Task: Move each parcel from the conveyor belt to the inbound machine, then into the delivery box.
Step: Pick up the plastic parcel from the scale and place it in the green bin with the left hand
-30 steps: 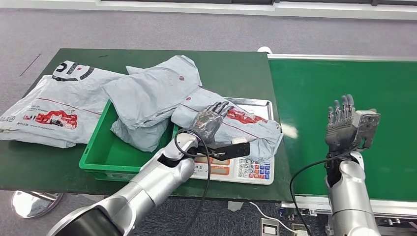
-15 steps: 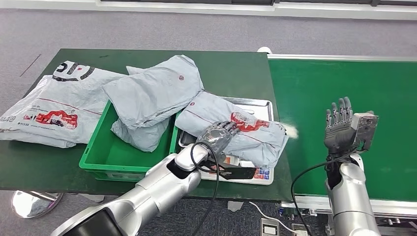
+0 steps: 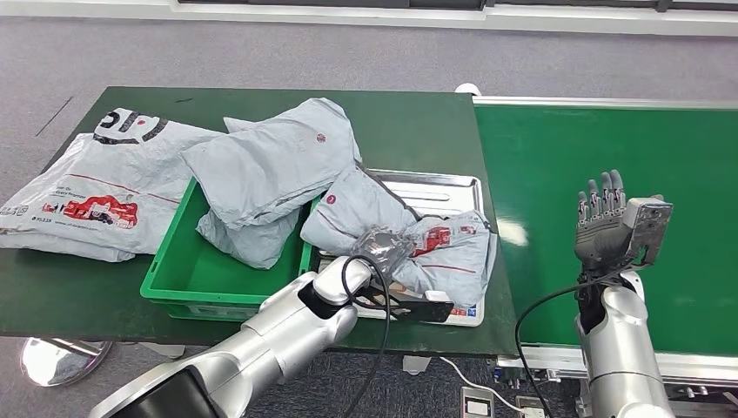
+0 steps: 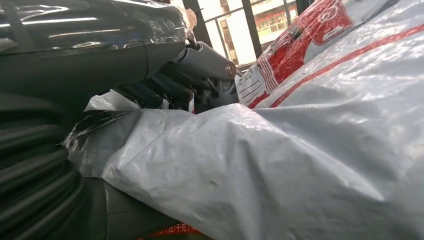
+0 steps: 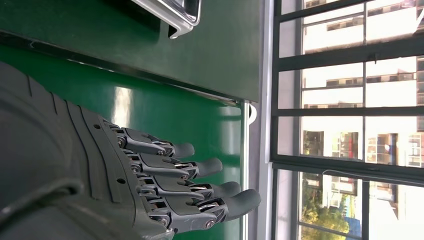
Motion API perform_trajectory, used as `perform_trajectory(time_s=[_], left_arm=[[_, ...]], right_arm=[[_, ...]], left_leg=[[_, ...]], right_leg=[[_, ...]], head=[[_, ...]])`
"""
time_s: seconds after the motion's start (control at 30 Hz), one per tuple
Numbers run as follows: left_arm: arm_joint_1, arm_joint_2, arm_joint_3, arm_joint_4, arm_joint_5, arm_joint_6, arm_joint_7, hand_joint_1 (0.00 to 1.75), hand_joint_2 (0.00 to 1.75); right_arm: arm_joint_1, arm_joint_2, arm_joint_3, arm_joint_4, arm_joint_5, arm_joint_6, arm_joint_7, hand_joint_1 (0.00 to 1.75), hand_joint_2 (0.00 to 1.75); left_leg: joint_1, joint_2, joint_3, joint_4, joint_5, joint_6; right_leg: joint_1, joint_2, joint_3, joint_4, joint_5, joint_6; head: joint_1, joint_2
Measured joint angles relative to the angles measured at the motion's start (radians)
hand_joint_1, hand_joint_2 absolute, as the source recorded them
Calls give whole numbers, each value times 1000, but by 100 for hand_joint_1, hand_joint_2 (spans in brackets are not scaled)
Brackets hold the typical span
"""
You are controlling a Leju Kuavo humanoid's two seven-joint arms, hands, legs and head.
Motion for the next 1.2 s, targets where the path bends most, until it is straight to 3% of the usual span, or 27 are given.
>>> perform_trajectory(time_s=[0.23, 0.4, 0.5, 0.6, 0.7, 0.87, 1.2], left_arm=[[-6, 0, 0, -4, 67, 50, 1, 175, 175], [-48, 0, 3, -23, 112, 204, -17, 175, 175], [-94, 4, 31, -76, 133, 285, -58, 175, 175], [-125, 16, 77, -186, 140, 302, -75, 175, 175], [-139, 34, 116, -291, 86, 330, -53, 175, 175], [-145, 53, 149, -380, -79, 458, -9, 175, 175], [-146, 59, 154, -408, -100, 468, -3, 175, 175]], right_arm=[[0, -4, 0, -2, -1, 1, 1, 0, 0], [4, -6, 0, -12, -1, 3, 1, 0, 0], [10, -7, 0, -16, -2, 4, 1, 0, 0], [14, -11, 0, -16, -15, 5, -6, 0, 0], [14, -17, 0, -13, -28, 3, -17, 0, 0], [0, -21, 2, 11, -36, -14, -30, 0, 0], [-24, -21, 3, 48, -36, -18, -32, 0, 0]], left_leg=[[0, 0, 0, 0, 0, 0], [0, 0, 0, 0, 0, 0], [0, 0, 0, 0, 1, 1], [0, -1, -1, 0, 2, 1], [0, 0, -1, 0, 2, 1], [0, -1, -1, 0, 2, 1], [0, -1, -1, 0, 2, 1]], right_leg=[[0, 0, 0, 0, 0, 0], [0, -1, 0, 0, 1, 1], [0, -1, 0, 0, 2, 1], [0, -1, 0, 0, 2, 1], [0, -1, 0, 0, 2, 1], [0, -1, -1, 0, 1, 1], [0, -1, -1, 0, 1, 1]], head=[[0, 0], [0, 0], [0, 0], [0, 0], [0, 0], [0, 0], [0, 0]])
